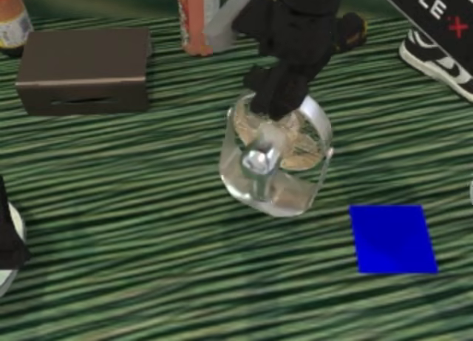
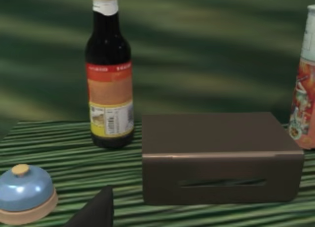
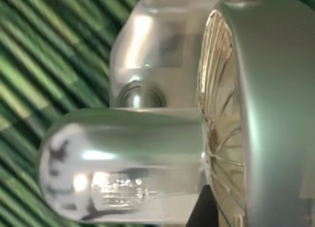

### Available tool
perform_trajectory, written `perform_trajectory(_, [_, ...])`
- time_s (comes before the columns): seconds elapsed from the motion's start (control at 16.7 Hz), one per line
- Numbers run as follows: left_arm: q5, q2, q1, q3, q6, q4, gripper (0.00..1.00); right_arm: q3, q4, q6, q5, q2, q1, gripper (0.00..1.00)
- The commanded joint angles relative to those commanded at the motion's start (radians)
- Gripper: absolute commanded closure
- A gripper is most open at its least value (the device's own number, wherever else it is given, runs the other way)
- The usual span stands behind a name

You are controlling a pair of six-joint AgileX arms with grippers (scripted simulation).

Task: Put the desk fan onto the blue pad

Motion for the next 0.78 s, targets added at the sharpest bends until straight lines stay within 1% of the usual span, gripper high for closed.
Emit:
perform_trajectory(0.12, [0.000, 0.000, 0.000, 0.000, 0.000, 0.000, 0.00, -0.050, 0.017, 0.157, 0.006, -0.045, -0.006, 1.00])
perform_trajectory(0.3, [0.000, 0.000, 0.000, 0.000, 0.000, 0.000, 0.00, -0.141, 0.052, 0.468, 0.019, -0.131, -0.019, 1.00])
perform_trajectory(0.78, [0.000, 0.000, 0.000, 0.000, 0.000, 0.000, 0.00, -0.486, 0.159, 1.501, 0.064, -0.405, -0.062, 1.00])
